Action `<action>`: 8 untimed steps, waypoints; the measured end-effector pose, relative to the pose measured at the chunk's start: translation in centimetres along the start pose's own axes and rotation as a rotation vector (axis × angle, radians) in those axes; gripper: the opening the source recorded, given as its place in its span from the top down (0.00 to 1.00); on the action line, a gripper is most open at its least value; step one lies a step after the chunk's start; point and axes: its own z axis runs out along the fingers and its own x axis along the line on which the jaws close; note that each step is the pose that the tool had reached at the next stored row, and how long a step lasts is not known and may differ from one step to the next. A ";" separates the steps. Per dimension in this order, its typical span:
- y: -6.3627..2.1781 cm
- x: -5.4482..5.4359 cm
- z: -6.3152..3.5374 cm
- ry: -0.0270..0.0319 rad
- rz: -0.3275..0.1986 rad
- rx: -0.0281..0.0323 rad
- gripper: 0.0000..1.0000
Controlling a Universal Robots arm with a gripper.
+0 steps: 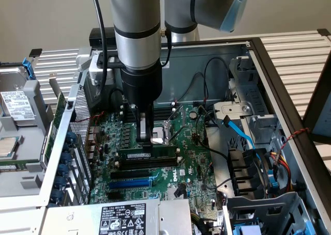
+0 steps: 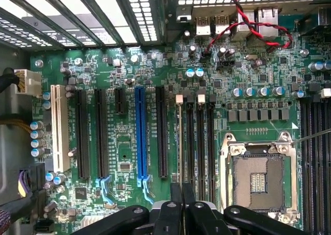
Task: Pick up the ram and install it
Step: 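Insert the ram into the slot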
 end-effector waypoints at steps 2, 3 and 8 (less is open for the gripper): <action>0.00 0.0 0.03 0.0003 0.000 0.0000 0.88; 0.00 0.0 0.04 0.0005 0.000 -0.0001 0.88; -0.01 -0.1 0.28 0.0002 0.000 0.0022 0.88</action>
